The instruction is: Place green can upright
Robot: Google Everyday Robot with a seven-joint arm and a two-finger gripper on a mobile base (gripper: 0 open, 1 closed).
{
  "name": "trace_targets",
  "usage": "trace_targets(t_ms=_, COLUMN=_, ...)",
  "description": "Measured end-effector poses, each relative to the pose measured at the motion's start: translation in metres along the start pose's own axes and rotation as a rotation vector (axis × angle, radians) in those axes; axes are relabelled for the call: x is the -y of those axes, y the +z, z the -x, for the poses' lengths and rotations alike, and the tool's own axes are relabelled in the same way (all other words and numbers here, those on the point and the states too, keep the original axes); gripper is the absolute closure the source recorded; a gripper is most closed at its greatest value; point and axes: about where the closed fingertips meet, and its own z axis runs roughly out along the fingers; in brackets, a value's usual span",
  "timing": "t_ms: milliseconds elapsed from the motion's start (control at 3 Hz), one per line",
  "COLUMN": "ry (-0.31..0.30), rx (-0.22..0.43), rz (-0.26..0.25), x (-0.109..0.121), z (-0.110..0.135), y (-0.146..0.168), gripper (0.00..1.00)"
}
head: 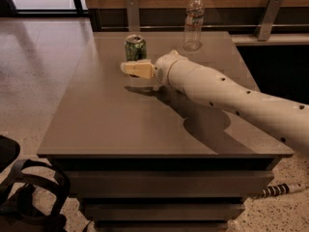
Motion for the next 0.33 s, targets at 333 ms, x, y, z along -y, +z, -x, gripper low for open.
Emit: trace_targets(t_ms=333, ry=0.0, rx=0.0, rz=0.0, x=0.0, z=0.0, y=0.0, gripper=0.0)
